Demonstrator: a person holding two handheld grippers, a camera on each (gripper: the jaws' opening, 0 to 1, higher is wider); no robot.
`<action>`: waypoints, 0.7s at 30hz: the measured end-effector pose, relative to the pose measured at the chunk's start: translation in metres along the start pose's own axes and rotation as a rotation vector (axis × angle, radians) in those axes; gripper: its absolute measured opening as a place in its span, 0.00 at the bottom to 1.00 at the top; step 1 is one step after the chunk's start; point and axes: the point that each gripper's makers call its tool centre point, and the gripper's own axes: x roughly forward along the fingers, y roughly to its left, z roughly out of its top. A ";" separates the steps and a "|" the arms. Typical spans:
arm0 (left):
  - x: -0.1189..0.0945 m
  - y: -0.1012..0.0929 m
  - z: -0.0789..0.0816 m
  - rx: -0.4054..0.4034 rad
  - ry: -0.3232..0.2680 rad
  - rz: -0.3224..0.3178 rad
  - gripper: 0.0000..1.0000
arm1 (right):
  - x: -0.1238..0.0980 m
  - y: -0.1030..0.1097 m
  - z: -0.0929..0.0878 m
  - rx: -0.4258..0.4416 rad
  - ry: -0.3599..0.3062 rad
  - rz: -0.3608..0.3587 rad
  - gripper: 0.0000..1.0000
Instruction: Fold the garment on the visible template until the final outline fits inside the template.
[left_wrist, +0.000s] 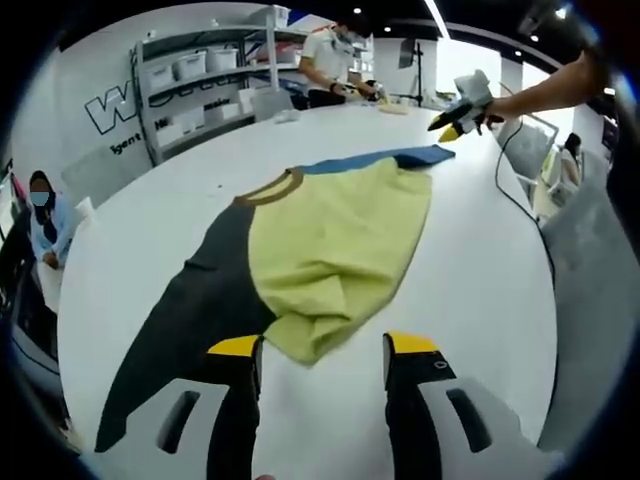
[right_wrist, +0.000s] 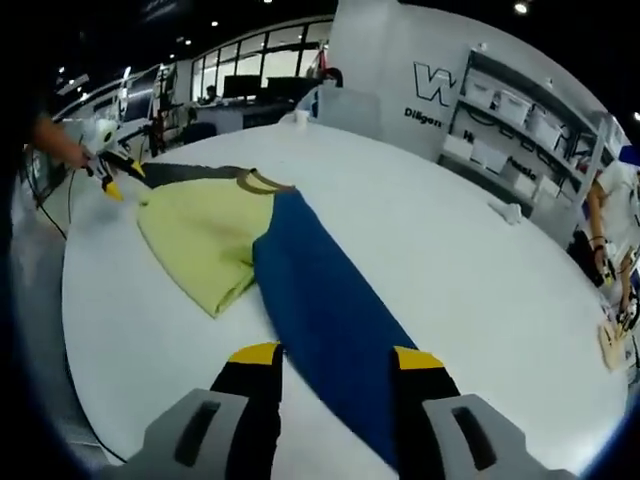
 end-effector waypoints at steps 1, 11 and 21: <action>0.001 -0.001 0.000 0.002 0.000 -0.002 0.49 | 0.001 0.004 0.002 -0.006 -0.004 0.010 0.40; 0.013 -0.003 -0.006 0.040 0.028 -0.015 0.42 | 0.014 0.049 0.008 -0.056 -0.018 0.126 0.38; 0.024 -0.004 -0.015 0.077 0.070 -0.041 0.30 | 0.033 0.080 0.000 -0.097 0.006 0.214 0.36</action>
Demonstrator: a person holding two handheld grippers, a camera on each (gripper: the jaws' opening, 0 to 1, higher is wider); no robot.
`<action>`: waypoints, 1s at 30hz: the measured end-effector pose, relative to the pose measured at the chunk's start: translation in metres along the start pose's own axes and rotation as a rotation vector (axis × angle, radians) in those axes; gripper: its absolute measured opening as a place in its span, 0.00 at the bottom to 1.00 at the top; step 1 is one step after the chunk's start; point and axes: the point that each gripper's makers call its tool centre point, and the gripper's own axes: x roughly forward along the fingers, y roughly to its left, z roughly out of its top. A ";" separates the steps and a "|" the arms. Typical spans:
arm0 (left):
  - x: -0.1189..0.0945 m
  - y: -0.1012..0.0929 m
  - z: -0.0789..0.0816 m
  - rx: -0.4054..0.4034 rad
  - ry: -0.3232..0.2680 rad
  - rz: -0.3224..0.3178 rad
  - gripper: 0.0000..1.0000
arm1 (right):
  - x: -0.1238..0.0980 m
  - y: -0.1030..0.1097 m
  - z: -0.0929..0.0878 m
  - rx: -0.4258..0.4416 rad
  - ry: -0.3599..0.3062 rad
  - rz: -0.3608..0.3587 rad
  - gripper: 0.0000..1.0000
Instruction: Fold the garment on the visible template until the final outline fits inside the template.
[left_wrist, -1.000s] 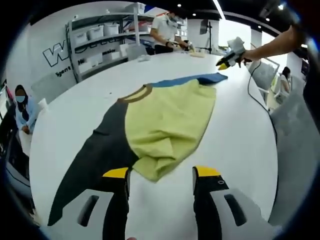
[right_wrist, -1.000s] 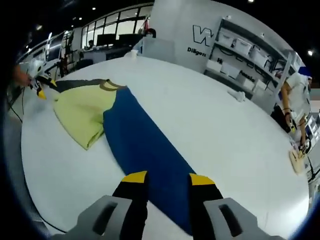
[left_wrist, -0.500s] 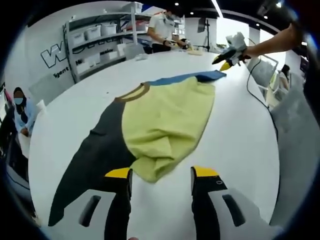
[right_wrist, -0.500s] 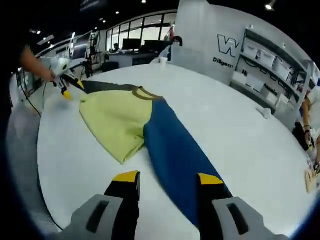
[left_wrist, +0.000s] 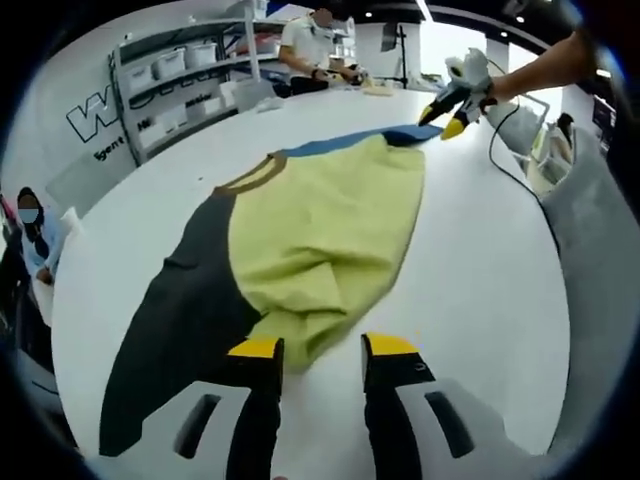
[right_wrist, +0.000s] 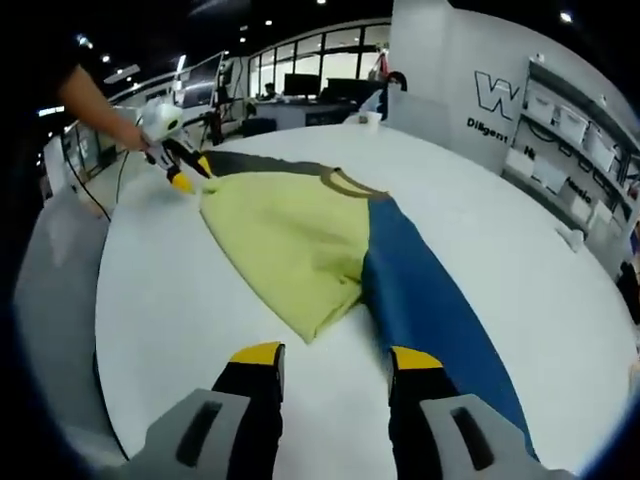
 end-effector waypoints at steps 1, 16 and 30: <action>0.000 0.000 -0.001 0.007 0.005 -0.002 0.29 | 0.003 0.003 0.000 -0.004 0.001 0.006 0.36; 0.004 0.003 -0.007 0.096 0.062 -0.029 0.17 | 0.030 0.023 0.000 -0.054 0.024 0.078 0.24; 0.003 0.002 -0.011 0.144 0.099 -0.054 0.04 | 0.039 0.027 -0.005 -0.129 0.054 0.089 0.04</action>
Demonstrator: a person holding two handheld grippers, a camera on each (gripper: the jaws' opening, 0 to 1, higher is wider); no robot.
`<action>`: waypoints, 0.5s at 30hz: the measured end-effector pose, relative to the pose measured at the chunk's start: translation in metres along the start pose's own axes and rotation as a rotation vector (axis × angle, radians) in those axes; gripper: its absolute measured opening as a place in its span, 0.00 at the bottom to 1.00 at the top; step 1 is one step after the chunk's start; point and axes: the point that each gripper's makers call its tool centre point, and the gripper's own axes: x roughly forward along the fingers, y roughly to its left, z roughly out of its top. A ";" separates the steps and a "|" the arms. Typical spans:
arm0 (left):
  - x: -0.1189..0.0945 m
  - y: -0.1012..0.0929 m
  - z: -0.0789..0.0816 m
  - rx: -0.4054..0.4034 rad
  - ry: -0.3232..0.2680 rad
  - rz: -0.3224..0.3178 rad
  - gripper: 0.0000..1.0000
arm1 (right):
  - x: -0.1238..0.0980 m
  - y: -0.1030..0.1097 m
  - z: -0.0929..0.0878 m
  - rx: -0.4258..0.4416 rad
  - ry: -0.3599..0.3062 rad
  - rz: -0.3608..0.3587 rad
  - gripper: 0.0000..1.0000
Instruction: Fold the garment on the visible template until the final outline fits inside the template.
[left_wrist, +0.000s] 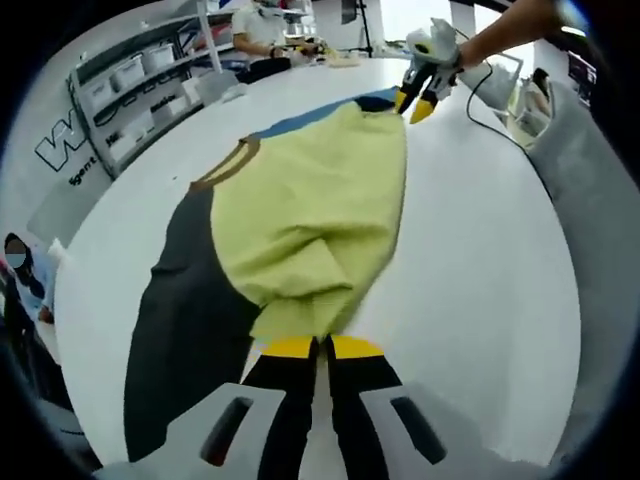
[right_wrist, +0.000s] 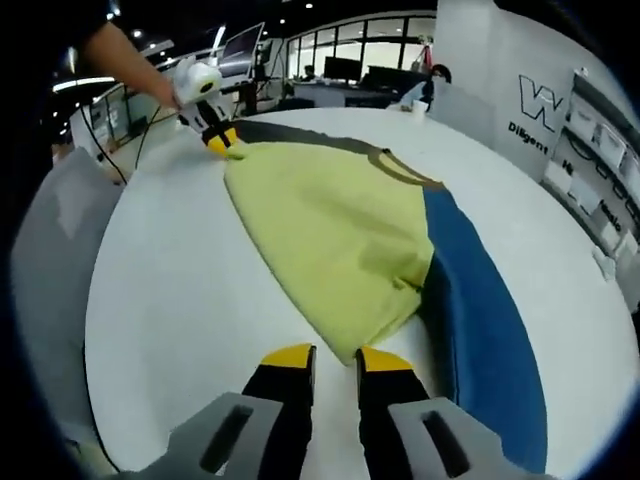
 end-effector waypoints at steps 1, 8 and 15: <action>0.000 0.000 0.000 -0.002 0.000 -0.001 0.04 | 0.000 -0.001 0.000 -0.012 0.001 -0.006 0.00; -0.006 0.000 0.005 -0.087 -0.016 -0.015 0.03 | -0.006 -0.003 0.005 -0.027 0.000 -0.012 0.00; -0.020 0.006 0.018 -0.224 -0.066 -0.027 0.03 | -0.019 -0.006 0.029 0.037 -0.055 -0.007 0.00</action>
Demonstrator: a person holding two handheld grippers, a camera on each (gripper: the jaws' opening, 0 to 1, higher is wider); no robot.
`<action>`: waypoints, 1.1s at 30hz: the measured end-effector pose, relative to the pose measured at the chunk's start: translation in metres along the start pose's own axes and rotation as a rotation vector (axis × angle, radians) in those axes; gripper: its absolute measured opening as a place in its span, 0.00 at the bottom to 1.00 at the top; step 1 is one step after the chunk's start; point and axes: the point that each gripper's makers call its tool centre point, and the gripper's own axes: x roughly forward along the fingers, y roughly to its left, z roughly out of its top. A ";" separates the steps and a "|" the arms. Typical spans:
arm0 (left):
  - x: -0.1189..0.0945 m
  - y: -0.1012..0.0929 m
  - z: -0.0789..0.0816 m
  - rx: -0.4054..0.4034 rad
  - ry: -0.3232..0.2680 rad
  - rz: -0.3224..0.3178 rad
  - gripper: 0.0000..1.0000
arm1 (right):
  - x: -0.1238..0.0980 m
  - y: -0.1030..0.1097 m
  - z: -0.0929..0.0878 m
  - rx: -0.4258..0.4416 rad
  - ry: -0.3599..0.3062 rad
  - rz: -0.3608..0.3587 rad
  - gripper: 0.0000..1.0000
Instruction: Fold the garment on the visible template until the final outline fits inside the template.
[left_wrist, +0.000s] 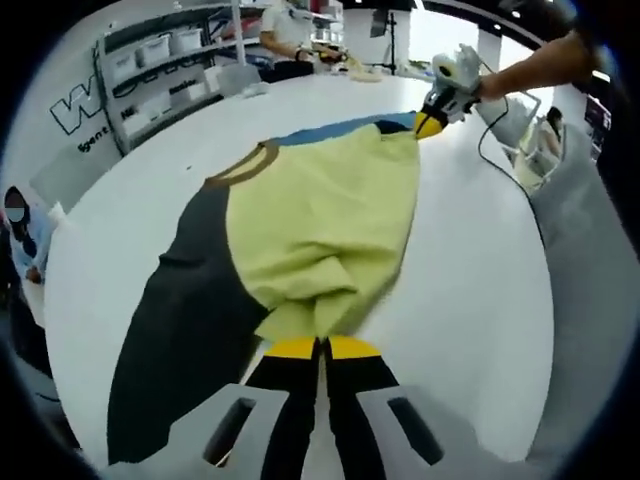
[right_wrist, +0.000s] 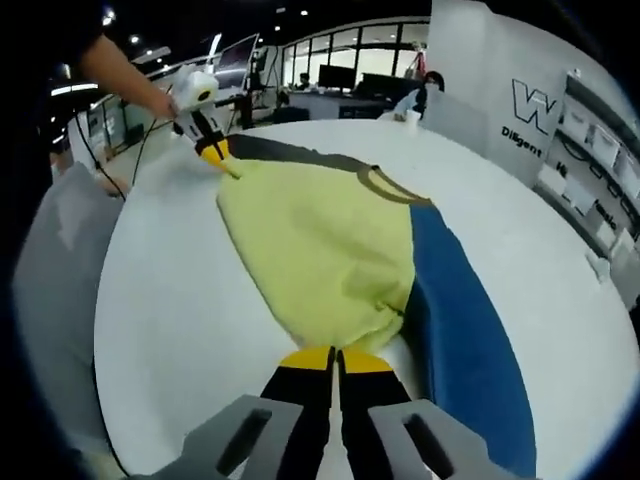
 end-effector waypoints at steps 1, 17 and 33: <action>-0.003 0.002 0.002 -0.015 -0.004 -0.002 0.03 | -0.001 -0.001 0.003 0.001 -0.004 0.002 0.00; -0.029 0.018 0.037 -0.206 -0.133 -0.010 0.03 | -0.025 -0.030 0.057 0.059 -0.129 -0.041 0.00; -0.043 0.041 0.068 -0.308 -0.248 0.022 0.03 | -0.038 -0.054 0.090 0.104 -0.197 -0.103 0.00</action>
